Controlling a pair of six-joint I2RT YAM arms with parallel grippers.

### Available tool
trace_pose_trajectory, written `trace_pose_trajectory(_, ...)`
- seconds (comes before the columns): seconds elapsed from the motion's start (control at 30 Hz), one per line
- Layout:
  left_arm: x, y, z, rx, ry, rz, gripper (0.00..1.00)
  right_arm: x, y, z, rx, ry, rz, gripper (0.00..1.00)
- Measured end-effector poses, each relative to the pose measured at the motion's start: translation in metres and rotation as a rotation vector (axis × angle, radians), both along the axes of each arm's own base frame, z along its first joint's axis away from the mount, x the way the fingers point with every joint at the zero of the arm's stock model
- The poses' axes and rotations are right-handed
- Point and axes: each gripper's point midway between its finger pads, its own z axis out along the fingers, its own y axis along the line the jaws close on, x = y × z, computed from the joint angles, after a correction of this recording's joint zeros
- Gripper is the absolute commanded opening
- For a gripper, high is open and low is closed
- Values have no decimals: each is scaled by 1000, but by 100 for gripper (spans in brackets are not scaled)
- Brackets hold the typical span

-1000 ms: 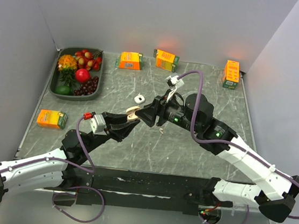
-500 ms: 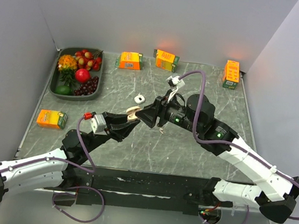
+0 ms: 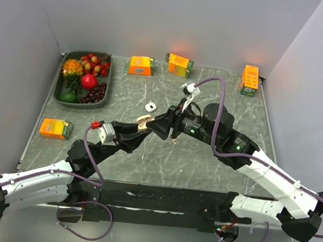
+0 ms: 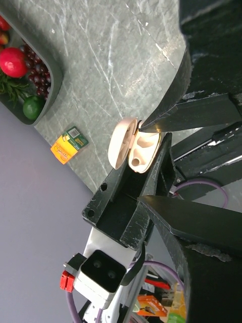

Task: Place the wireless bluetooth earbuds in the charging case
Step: Place the earbud in the charging case.

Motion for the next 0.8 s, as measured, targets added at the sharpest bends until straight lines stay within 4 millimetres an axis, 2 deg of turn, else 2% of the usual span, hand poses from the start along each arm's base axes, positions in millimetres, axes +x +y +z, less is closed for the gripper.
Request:
trace_pose_trajectory(0.37,0,0,0,0,0,0,1,6,-13,2,-14,-21,-68,62)
trace_pose_trajectory(0.8,0,0,0,0,0,0,1,3,-9,-6,-29,12,-47,61)
